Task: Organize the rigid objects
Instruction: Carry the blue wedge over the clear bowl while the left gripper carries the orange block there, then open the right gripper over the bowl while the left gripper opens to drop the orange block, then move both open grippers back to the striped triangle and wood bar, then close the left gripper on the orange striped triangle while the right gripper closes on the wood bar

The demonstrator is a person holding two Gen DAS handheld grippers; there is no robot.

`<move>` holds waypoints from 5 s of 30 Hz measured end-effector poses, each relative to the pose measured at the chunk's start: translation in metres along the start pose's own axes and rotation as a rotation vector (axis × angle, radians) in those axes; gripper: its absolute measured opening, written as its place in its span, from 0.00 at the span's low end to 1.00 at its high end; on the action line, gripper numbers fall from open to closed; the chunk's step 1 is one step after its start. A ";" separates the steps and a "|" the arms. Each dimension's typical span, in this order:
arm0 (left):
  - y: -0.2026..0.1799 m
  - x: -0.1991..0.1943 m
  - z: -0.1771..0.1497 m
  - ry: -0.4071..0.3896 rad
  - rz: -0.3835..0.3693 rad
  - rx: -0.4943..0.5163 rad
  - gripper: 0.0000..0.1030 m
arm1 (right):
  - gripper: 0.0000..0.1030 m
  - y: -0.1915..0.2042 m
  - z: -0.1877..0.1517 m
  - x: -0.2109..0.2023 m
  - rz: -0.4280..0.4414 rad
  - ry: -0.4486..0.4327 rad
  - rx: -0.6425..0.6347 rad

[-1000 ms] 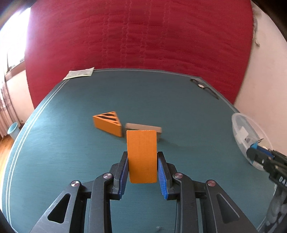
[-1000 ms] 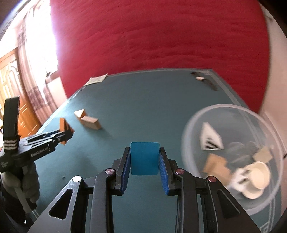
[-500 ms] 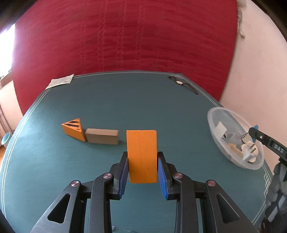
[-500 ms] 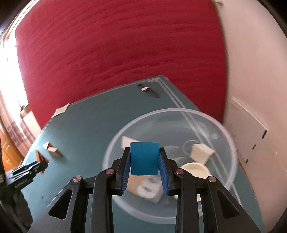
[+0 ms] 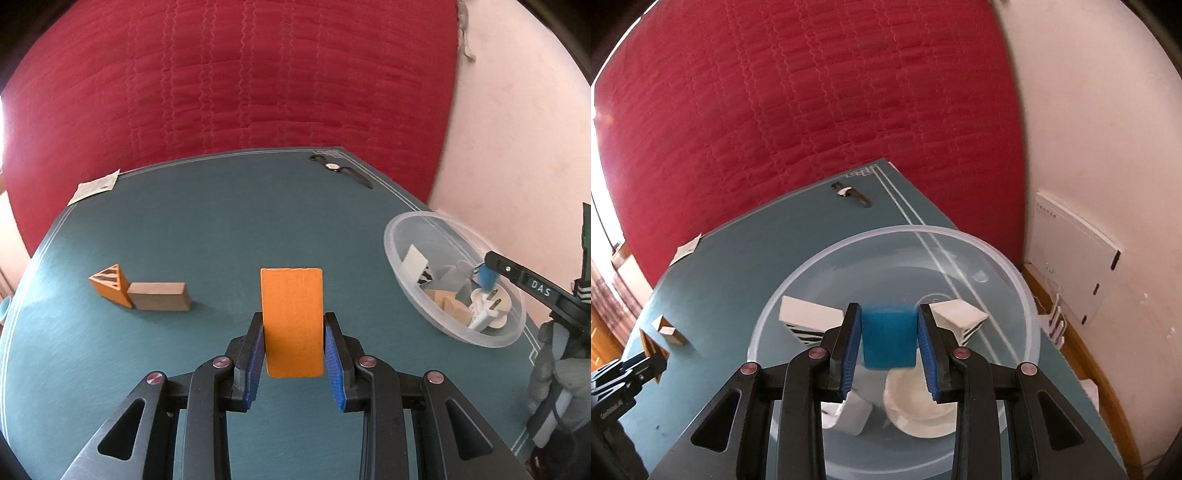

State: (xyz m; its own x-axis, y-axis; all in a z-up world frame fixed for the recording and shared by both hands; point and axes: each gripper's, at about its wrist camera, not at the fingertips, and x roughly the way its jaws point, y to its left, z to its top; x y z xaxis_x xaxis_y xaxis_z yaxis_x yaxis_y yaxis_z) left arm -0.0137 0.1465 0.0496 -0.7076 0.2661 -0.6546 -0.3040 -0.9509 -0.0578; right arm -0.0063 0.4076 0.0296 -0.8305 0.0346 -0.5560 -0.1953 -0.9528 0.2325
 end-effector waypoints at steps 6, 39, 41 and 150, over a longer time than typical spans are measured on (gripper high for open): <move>-0.014 0.003 0.003 -0.002 -0.015 0.029 0.31 | 0.31 -0.001 0.000 -0.001 -0.009 -0.010 0.007; -0.124 0.051 0.038 -0.018 -0.160 0.235 0.32 | 0.48 -0.015 -0.004 -0.009 -0.162 -0.092 0.067; -0.126 0.053 0.040 -0.015 -0.163 0.228 0.49 | 0.48 -0.018 -0.004 -0.008 -0.172 -0.094 0.076; 0.186 0.061 0.013 0.143 0.209 -0.094 0.68 | 0.66 0.242 -0.075 0.071 0.294 0.295 -0.388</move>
State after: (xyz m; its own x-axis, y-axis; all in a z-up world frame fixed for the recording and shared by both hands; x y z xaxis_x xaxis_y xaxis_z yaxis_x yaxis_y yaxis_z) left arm -0.1218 -0.0121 0.0082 -0.6497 0.0442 -0.7589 -0.0960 -0.9951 0.0242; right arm -0.0728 0.1569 -0.0137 -0.6289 -0.2817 -0.7246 0.2746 -0.9525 0.1319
